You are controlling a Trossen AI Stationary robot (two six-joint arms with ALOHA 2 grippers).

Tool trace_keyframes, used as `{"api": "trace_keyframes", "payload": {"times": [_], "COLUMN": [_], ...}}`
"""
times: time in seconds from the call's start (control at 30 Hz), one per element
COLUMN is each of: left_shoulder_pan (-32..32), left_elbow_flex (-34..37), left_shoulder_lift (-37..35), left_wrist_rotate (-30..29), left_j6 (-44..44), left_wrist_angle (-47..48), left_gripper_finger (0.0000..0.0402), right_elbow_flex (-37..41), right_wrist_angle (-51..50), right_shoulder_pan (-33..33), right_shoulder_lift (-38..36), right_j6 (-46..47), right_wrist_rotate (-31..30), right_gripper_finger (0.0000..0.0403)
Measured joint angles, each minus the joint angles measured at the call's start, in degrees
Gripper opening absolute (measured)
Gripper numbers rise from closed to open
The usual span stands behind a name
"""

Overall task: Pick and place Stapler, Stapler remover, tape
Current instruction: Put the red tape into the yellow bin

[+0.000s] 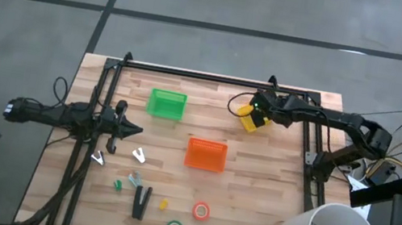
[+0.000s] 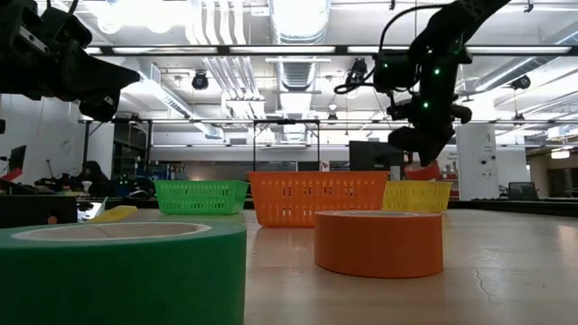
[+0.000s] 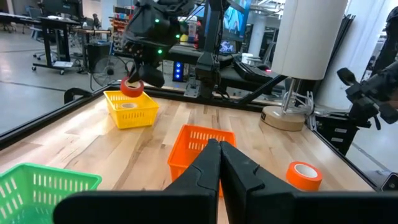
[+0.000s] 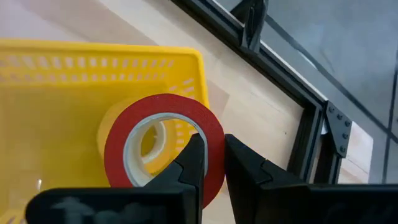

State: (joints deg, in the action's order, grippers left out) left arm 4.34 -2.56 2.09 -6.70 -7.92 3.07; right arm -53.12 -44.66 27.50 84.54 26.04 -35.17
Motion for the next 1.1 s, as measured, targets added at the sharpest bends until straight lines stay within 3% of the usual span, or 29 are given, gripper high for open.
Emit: {"api": "trace_keyframes", "payload": {"times": [0.27,0.9,1.1], "left_shoulder_pan": [0.0,0.0,0.0], "left_elbow_flex": [0.0,0.0,0.0], "left_shoulder_lift": [0.0,0.0,0.0], "left_wrist_rotate": [0.0,0.0,0.0], "left_j6": [0.0,0.0,0.0], "left_wrist_angle": [0.0,0.0,0.0], "left_gripper_finger": [0.0010,0.0010,0.0010], "right_elbow_flex": [0.0,0.0,0.0], "right_wrist_angle": [5.4,6.4,6.0], "right_shoulder_pan": [2.5,2.7,2.7], "right_shoulder_lift": [1.7,8.9,9.2], "right_j6": [-3.3,-3.9,-3.7], "right_wrist_rotate": [5.8,4.8,2.6], "right_gripper_finger": [0.0040,0.0049,0.0077]}}
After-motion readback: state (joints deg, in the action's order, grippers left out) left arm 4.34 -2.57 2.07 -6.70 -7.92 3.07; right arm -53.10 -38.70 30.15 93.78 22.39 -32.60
